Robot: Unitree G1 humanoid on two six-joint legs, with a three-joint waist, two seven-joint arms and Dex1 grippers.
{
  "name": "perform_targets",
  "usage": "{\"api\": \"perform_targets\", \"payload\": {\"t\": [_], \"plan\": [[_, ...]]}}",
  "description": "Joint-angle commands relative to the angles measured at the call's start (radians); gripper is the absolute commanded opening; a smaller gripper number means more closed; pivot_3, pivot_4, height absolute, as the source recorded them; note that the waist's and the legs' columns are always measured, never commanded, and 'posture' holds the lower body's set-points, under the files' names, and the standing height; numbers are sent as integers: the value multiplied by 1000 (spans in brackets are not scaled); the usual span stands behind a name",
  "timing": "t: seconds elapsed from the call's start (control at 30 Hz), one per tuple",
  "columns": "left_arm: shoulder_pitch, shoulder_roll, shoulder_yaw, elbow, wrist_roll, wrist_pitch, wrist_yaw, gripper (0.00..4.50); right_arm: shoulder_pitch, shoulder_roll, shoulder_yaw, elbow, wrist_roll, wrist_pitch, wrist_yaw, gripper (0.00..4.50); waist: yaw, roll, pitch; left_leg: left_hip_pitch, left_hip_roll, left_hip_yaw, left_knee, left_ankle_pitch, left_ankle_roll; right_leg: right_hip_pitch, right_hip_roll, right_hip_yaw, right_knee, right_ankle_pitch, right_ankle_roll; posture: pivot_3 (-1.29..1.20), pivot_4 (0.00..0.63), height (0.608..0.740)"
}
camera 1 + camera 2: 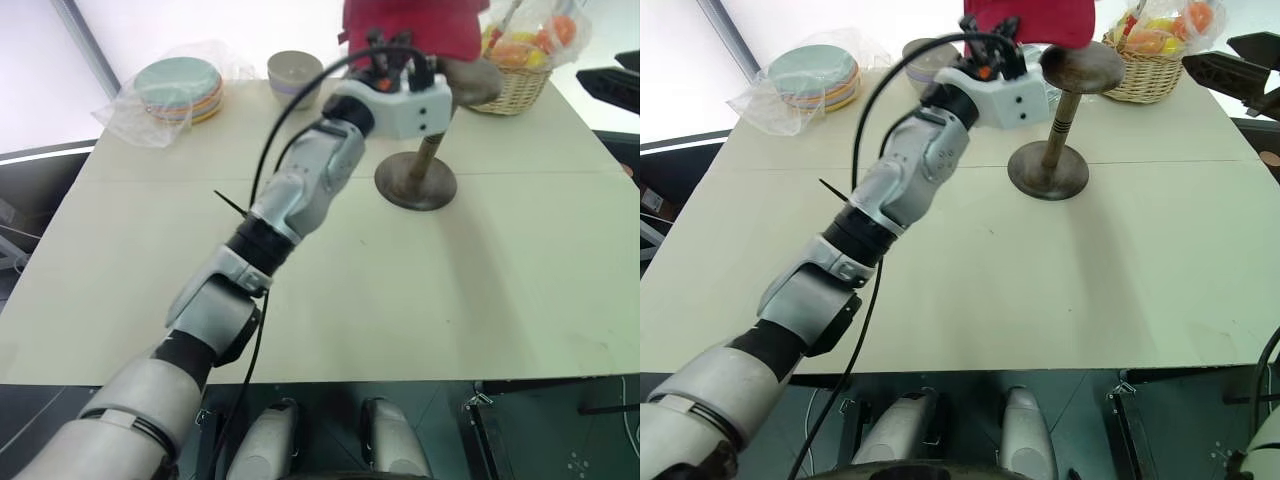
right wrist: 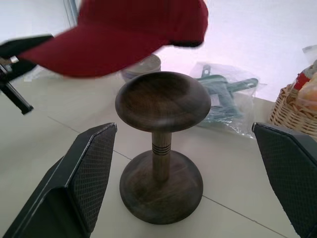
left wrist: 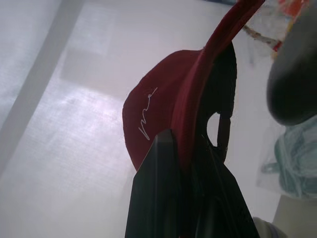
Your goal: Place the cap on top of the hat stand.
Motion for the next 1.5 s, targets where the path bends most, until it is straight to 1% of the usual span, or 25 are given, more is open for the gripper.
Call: {"api": "perform_targets", "payload": {"t": [0.03, 0.27, 0.57, 0.87, 0.9, 0.97, 1.17, 1.2, 1.33, 1.47, 1.5], "plan": [[-21, -37, -34, -14, 21, -7, 27, 30, 12, -11, -56, -48, 18, 8, -14, 4500, 0, 0, 0, 0, 0, 0, 0, 0, 0, 0, 0, 0, 0, 0, 0, 0, 150, 740], [13, -73, -79, -63, 9, -25, -14, 30, 50, -18, -85, -66, 23, 15, -25, 4500, -2, 0, 0, 0, 0, 0, 0, 0, 0, 0, 0, 0, 0, 0, 0, 0, 150, 740], [128, -88, -119, -185, 3, -5, -145, 30, 67, -7, -95, -88, 23, 21, -44, 4500, 0, 1, 0, 0, 0, 0, 1, 0, 0, 0, 0, 0, 0, 0, 0, 0, 150, 740], [172, -108, -127, -206, -9, 5, -209, 30, 73, 12, -93, -111, 25, 32, -66, 4500, 0, 1, 0, 0, 0, 0, 1, 0, 0, 0, -1, 0, 1, 0, 0, 0, 150, 740], [173, -109, -126, -207, -9, 4, -210, 340, 74, 12, -94, -112, 25, 33, -66, 4500, 1, 1, 0, 0, 0, 0, 1, 0, 0, 0, -1, 0, 1, 0, 0, 0, 150, 740], [177, -111, -123, -211, -11, 6, -214, 1107, 76, 11, -95, -113, 24, 33, -66, 4500, 0, 1, 0, 0, 0, 0, 1, 0, 0, 1, -1, 0, 1, 0, 0, 0, 150, 740], [182, -119, -112, -228, -21, 7, -219, 4141, 74, 8, -96, -104, 20, 25, -66, 4500, -1, 1, 0, 0, 0, 0, 1, 0, 0, 1, -1, 0, 1, 0, 0, 0, 150, 740], [182, -120, -110, -230, -22, 8, -220, 4467, 73, 8, -96, -103, 20, 24, -66, 4500, 0, 1, 0, 0, 0, 0, 1, 0, 0, 1, -1, 0, 1, 0, 0, 0, 150, 740], [199, -120, -108, -263, -48, 27, -275, 4467, 75, 6, -97, -90, 16, 15, -61, 4500, -1, 1, 0, 0, 0, 0, 1, 0, 0, 0, -1, 0, 1, 0, 0, 0, 150, 740], [238, -106, -111, -329, -91, 66, -396, 4467, 76, 4, -95, -72, 11, 0, -51, 4500, -1, 1, -1, 0, 0, 0, 1, 0, 0, 0, -1, 0, 1, 0, 0, 0, 150, 740], [253, -104, -110, -353, -110, 99, -456, 4467, 77, 2, -95, -67, 10, -5, -47, 4500, -2, 1, -1, 0, 0, 0, 1, 0, 0, 1, -1, 0, 1, 0, 0, 0, 150, 740]]}}
